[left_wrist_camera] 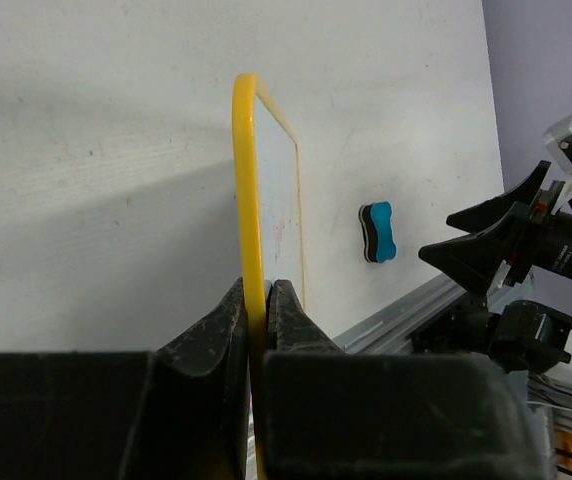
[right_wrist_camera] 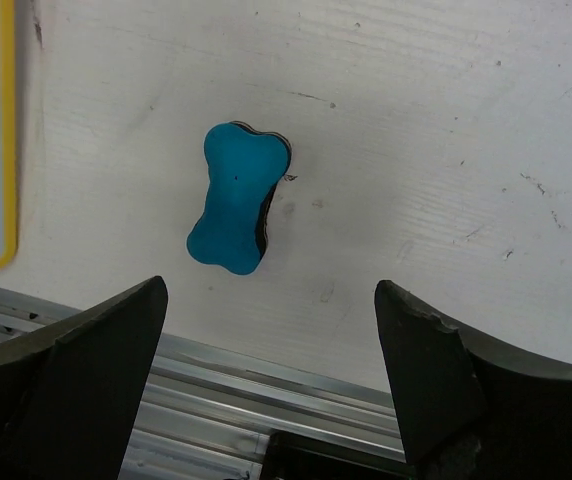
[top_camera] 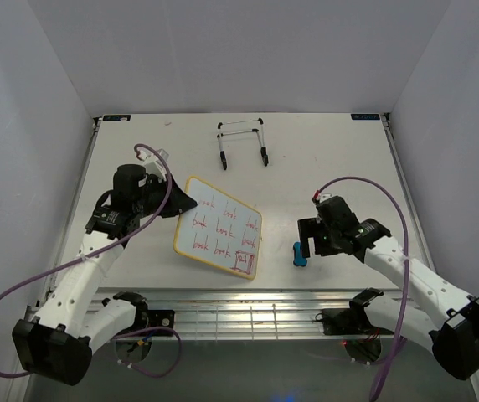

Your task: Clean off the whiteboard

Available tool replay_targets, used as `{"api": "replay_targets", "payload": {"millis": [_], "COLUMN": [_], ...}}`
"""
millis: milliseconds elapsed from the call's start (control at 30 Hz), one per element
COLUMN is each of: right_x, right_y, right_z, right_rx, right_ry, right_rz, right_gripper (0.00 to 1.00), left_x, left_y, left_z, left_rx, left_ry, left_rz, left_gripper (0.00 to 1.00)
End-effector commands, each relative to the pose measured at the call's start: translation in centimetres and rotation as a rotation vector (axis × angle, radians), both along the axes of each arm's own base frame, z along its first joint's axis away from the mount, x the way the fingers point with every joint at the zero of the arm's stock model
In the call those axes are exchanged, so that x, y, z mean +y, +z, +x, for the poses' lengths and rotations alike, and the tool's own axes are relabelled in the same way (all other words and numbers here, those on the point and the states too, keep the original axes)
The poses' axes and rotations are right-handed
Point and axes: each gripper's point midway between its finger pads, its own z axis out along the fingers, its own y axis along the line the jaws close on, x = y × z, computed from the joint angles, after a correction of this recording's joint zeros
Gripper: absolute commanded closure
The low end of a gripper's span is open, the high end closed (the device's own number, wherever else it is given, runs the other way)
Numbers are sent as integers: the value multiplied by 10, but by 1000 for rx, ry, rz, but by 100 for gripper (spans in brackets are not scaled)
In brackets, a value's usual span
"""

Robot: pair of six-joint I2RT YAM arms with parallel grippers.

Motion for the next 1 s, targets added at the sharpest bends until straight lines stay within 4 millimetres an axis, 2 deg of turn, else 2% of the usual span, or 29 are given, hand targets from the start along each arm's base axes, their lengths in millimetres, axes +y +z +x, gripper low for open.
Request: {"api": "replay_targets", "payload": {"millis": [0, 133, 200, 300, 400, 433, 467, 733, 967], "right_x": [13, -9, -6, -7, 3, 10, 15, 32, 27], "right_y": [12, -5, -12, -20, -24, -25, -25, -21, -31], "right_z": [15, 8, 3, 2, 0, 3, 3, 20, 26], "right_rx": [-131, -82, -19, 30, 71, 71, 83, 51, 30], "right_ry": [-23, -102, -80, -84, -57, -45, -35, -44, -86], "right_rz": [107, 2, -9, -58, -29, -8, 11, 30, -64], "right_gripper": [10, 10, 10, 9, 0, 8, 10, 19, 25], "left_x": [10, 16, 19, 19, 18, 17, 16, 10, 16], "left_y": [-41, -56, -65, -67, -64, -63, -63, -67, -66], "left_z": [-19, -14, -14, -13, -12, -12, -12, -17, -15], "left_rx": [157, 266, 307, 312, 297, 289, 281, 269, 215], "left_ry": [-36, -1, 5, 8, 6, 4, -1, -27, 26], "left_rz": [121, 178, 204, 209, 197, 192, 186, 146, 140], "left_gripper": [100, 100, 100, 100, 100, 100, 100, 100, 100]}}
